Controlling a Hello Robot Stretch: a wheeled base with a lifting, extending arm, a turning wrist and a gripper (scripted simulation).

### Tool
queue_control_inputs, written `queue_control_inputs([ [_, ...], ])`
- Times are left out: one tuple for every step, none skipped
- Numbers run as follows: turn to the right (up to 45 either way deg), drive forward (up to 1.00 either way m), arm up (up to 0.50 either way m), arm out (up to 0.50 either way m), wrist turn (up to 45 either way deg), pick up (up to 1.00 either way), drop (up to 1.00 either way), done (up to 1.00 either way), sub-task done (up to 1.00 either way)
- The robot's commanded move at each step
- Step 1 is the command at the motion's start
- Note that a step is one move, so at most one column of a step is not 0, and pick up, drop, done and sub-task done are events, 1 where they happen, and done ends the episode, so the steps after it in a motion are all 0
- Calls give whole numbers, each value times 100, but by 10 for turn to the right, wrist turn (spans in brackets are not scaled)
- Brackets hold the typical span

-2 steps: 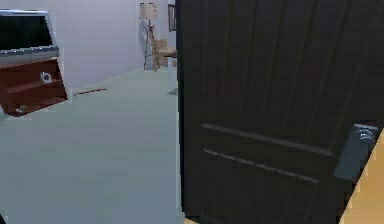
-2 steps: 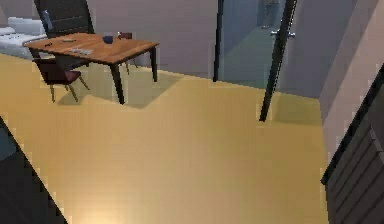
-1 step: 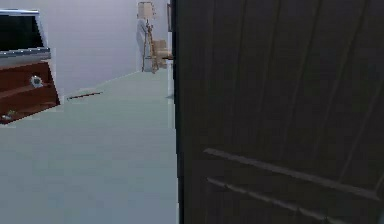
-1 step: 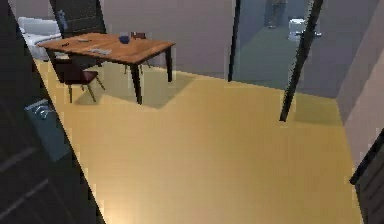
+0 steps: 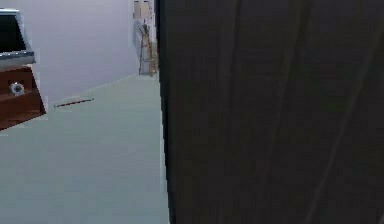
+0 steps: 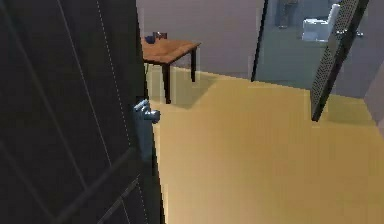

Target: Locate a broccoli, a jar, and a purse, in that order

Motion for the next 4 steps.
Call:
queue_control_inputs([
  [-450, 0, 0, 0, 0, 0, 0, 0, 0],
  [-180, 0, 0, 0, 0, 0, 0, 0, 0],
  [0, 100, 0, 0, 0, 0, 0, 0, 0],
  [0, 100, 0, 0, 0, 0, 0, 0, 0],
])
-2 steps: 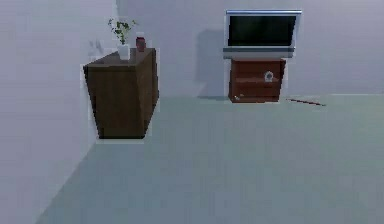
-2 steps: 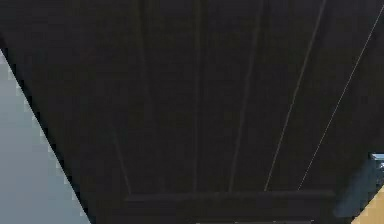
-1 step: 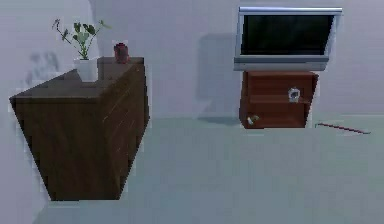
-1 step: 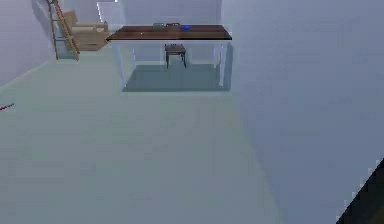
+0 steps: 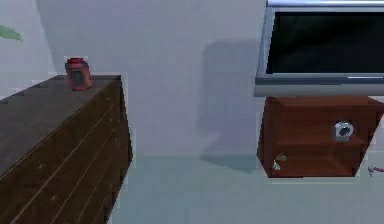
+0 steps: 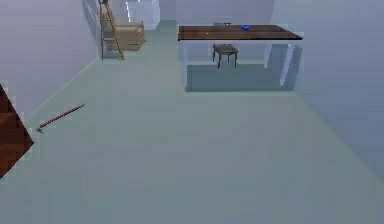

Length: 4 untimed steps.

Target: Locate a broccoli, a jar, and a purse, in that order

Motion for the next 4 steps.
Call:
queue_control_inputs([
  [-30, 0, 0, 0, 0, 0, 0, 0, 0],
  [0, 100, 0, 0, 0, 0, 0, 0, 0],
  [-450, 0, 0, 0, 0, 0, 0, 0, 0],
  [-150, 0, 0, 0, 0, 0, 0, 0, 0],
])
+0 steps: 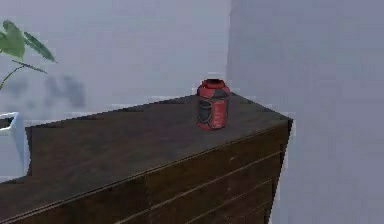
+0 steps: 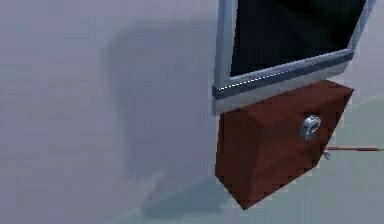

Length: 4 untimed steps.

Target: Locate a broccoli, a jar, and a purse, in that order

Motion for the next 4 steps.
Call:
queue_control_inputs([
  [0, 5, 0, 0, 0, 0, 0, 0, 0],
  [0, 0, 0, 0, 0, 0, 0, 0, 100],
  [-450, 0, 0, 0, 0, 0, 0, 0, 0],
  [-450, 0, 0, 0, 0, 0, 0, 0, 0],
])
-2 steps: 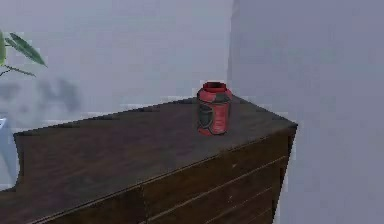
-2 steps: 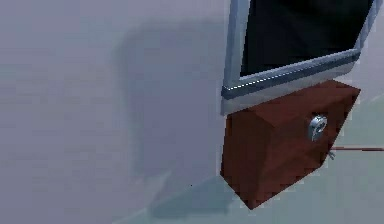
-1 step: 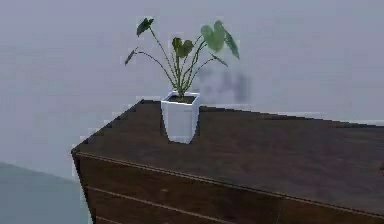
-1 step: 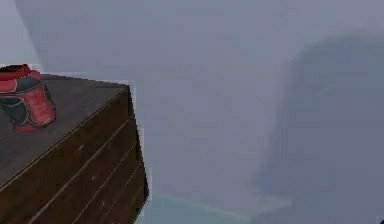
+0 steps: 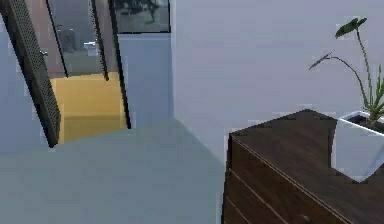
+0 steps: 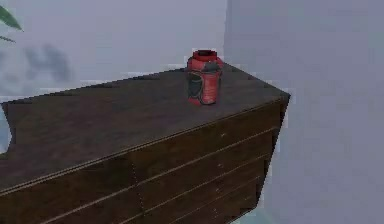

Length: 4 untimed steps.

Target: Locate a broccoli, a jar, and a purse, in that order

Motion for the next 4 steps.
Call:
queue_control_inputs([
  [-270, 0, 0, 0, 0, 0, 0, 0, 0],
  [0, 100, 0, 0, 0, 0, 0, 0, 0],
  [0, 100, 0, 0, 0, 0, 0, 0, 0],
  [-30, 0, 0, 0, 0, 0, 0, 0, 0],
])
